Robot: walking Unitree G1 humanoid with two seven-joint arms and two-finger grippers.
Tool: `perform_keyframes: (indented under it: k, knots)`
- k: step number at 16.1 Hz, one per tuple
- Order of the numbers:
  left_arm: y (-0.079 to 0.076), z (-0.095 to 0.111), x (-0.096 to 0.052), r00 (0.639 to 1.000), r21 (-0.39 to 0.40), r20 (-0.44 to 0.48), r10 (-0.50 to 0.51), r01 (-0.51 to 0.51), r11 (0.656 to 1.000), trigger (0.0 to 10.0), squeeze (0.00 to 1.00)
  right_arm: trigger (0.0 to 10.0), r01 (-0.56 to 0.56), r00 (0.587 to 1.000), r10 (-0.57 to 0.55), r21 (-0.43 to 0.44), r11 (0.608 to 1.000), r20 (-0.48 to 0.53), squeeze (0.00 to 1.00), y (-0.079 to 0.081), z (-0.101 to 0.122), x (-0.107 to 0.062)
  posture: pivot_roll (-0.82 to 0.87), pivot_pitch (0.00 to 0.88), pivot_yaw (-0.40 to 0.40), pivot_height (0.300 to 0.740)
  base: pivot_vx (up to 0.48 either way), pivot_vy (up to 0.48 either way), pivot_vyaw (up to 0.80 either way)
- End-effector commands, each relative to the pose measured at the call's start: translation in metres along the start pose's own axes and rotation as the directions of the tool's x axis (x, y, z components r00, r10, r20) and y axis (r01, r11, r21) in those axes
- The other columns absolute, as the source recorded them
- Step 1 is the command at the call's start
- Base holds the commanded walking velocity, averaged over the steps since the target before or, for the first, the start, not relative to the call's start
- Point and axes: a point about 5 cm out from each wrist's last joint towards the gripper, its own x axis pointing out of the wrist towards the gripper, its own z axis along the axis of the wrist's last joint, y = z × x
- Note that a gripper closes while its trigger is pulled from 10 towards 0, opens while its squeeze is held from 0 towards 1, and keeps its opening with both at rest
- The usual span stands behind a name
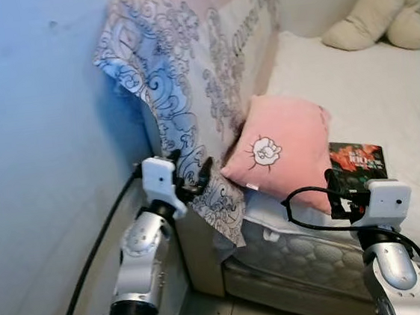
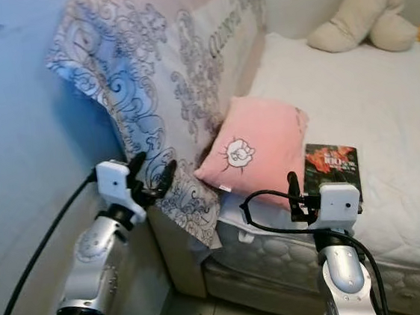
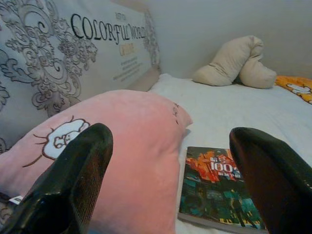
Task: Clean up the room
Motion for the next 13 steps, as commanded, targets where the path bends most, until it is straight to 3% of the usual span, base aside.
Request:
perform_keyframes:
  k: [1, 10, 11, 12, 13]
  knots:
    - [0.001, 0.004, 0.003, 1.0, 0.008, 0.007, -0.005, 0.005, 1.0, 10.0, 0.0, 10.0, 0.003, 1.0, -0.003, -0.006, 1.0, 0.016, 0.0, -0.001, 0.004, 0.001, 0.09, 0.0, 0.029, 0.74, 0.0, 0.0, 0.0]
    - [0.001, 0.004, 0.003, 1.0, 0.008, 0.007, -0.005, 0.005, 1.0, 10.0, 0.0, 10.0, 0.003, 1.0, -0.003, -0.006, 1.0, 0.016, 0.0, -0.001, 0.004, 0.001, 0.09, 0.0, 0.029, 0.74, 0.0, 0.0, 0.0]
    - [0.004, 0.002, -0.003, 0.999, -0.014, -0.017, 0.029, -0.03, 0.999, 10.0, 0.0, 10.0, -0.001, 1.0, 0.0, -0.013, 1.0, -0.03, 0.0, 0.001, 0.001, -0.004, 0.0, 0.0, 0.0, 0.74, 0.0, 0.0, 0.0]
    - [0.023, -0.032, -0.006, 0.972, 0.053, -0.202, 0.124, -0.115, 0.992, 10.0, 0.0, 10.0, -0.055, 0.99, 0.058, 0.028, 0.998, -0.127, 0.0, 0.021, -0.023, 0.013, 0.1, 0.0, 0.039, 0.74, 0.0, 0.0, 0.0]
    - [0.025, -0.035, -0.006, 0.967, 0.058, -0.217, 0.132, -0.122, 0.991, 10.0, 0.0, 10.0, -0.064, 0.989, 0.067, 0.032, 0.997, -0.13, 0.0, 0.023, -0.024, 0.016, 0.1, 0.0, 0.04, 0.74, 0.0, 0.0, 0.0]
